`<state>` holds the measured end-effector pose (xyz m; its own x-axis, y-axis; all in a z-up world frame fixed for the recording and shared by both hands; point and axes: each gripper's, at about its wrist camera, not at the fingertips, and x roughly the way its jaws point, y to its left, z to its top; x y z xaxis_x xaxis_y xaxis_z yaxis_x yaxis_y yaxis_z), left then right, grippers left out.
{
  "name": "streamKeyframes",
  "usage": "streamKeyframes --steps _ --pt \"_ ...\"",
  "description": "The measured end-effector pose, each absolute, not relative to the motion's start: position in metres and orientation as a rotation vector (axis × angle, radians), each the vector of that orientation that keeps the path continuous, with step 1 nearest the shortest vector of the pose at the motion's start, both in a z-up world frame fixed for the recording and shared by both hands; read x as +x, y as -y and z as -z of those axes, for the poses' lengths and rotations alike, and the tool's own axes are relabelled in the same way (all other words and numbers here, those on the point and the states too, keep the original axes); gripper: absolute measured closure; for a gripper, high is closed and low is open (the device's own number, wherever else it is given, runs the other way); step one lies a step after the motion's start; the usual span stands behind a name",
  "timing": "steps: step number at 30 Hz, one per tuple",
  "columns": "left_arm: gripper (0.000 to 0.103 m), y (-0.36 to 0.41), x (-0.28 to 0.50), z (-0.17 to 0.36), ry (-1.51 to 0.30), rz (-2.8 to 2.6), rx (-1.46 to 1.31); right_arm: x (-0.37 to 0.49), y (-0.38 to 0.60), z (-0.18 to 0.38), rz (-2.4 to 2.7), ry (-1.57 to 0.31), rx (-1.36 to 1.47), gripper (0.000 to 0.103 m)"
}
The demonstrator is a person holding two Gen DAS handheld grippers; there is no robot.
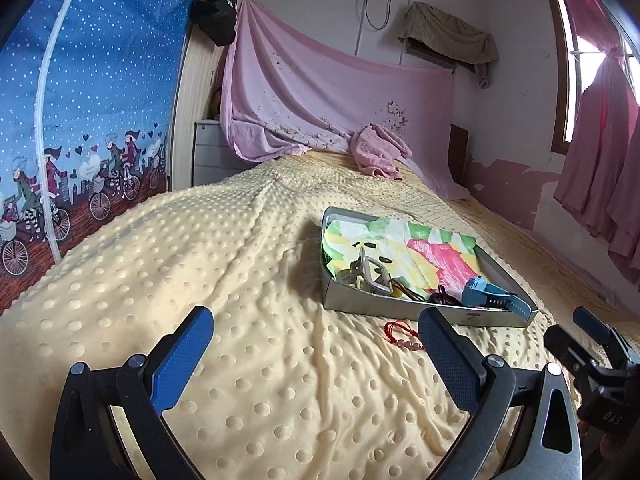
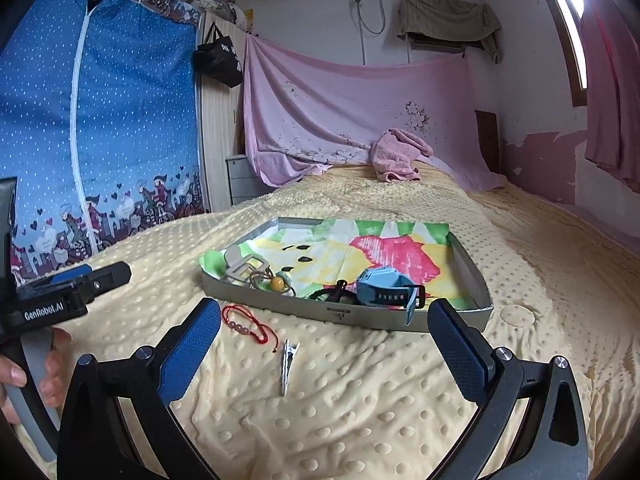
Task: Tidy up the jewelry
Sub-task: 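Withdraw both open tools and move them toward the red bracelet and silver clip, then grasp the red beaded bracelet with the left tool while the right tool grasps the silver clip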
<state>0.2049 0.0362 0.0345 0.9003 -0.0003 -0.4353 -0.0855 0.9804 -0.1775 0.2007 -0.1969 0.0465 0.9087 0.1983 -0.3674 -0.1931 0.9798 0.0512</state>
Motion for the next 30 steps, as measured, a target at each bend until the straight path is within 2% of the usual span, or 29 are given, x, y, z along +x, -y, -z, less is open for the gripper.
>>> streamKeyframes --steps 7,13,16,18,20,24,30 --pt "0.0 -0.039 0.232 -0.019 -0.557 0.073 -0.254 0.22 0.191 -0.028 -0.225 -0.492 -0.002 0.002" --pt "0.009 -0.025 0.247 -0.006 -0.598 0.113 -0.22 0.23 0.185 -0.016 -0.241 -0.544 -0.013 0.005" --pt "0.012 -0.021 0.253 -0.001 -0.614 0.137 -0.217 0.234 0.182 -0.011 -0.248 -0.57 -0.027 0.021" --pt "0.02 -0.019 0.259 0.003 -0.639 0.168 -0.236 0.237 0.179 -0.007 -0.254 -0.59 -0.033 0.036" --pt "0.026 -0.018 0.266 0.006 -0.657 0.199 -0.265 0.241 0.178 -0.003 -0.26 -0.612 -0.034 0.046" --pt "0.038 -0.012 0.279 0.012 -0.684 0.252 -0.283 0.249 0.172 0.006 -0.291 -0.657 -0.039 0.061" --pt "0.053 0.002 0.297 0.019 -0.726 0.298 -0.264 0.258 0.165 0.017 -0.326 -0.702 -0.048 0.071"
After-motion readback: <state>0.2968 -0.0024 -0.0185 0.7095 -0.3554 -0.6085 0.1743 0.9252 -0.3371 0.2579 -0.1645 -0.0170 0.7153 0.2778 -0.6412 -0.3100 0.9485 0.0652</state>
